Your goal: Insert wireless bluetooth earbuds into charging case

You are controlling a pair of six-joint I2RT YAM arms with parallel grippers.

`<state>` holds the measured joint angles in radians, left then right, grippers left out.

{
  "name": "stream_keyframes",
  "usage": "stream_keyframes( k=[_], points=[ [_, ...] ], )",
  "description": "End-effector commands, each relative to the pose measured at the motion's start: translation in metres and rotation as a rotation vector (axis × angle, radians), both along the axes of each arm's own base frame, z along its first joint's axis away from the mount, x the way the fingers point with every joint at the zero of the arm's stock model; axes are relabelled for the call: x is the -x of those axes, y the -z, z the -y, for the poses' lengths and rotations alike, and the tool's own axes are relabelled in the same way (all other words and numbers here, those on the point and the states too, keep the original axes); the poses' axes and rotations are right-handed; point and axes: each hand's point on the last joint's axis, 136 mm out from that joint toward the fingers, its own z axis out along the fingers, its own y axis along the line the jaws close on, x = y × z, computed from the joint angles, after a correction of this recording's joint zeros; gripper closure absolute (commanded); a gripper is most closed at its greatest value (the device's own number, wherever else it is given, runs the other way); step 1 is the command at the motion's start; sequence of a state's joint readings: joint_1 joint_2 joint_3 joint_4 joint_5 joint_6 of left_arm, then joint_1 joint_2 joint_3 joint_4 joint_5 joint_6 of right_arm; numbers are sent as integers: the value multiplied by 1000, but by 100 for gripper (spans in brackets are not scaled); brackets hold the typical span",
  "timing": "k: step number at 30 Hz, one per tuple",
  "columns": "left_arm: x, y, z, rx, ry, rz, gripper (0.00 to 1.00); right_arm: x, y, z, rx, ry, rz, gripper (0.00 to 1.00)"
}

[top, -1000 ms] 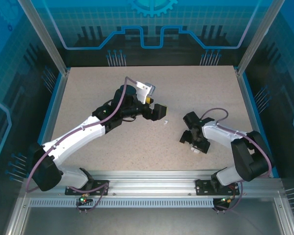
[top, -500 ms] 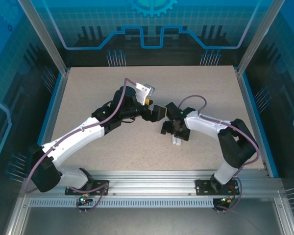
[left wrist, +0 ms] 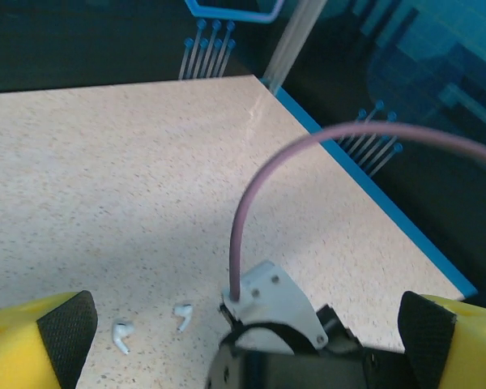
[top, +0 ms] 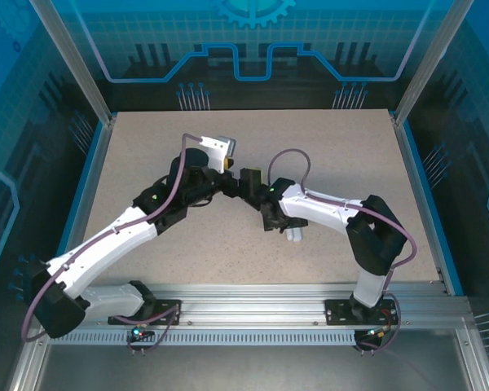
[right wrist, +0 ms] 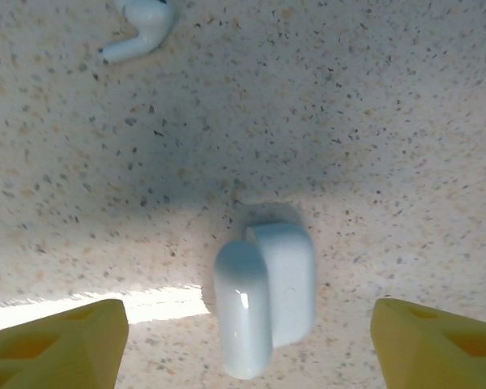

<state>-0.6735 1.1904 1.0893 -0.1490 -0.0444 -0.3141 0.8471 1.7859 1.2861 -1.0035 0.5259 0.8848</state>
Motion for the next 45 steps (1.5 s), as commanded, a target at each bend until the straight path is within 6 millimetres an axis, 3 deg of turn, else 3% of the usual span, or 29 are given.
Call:
stream_keyframes(
  k=[1, 6, 13, 21, 30, 45],
  points=[
    [-8, -3, -31, 20, -152, -20, 1, 10, 0, 18, 144, -47, 1, 27],
    [-12, -3, -45, 56, -194, -36, 1, 16, 10, 18, 173, -81, -13, 35],
    [-14, -3, -50, 55, -208, -38, 1, 22, 27, 14, 200, -121, -66, 33],
    [-16, -6, -54, 63, -217, -35, 1, 28, 41, 16, 235, -137, -104, 38],
    [-16, -3, -51, 79, -205, -42, 1, 29, 47, 18, 254, -145, -114, 55],
    [-16, -3, -43, 103, -169, -44, 1, 27, 35, 18, 247, -155, -90, 83]
  ],
)
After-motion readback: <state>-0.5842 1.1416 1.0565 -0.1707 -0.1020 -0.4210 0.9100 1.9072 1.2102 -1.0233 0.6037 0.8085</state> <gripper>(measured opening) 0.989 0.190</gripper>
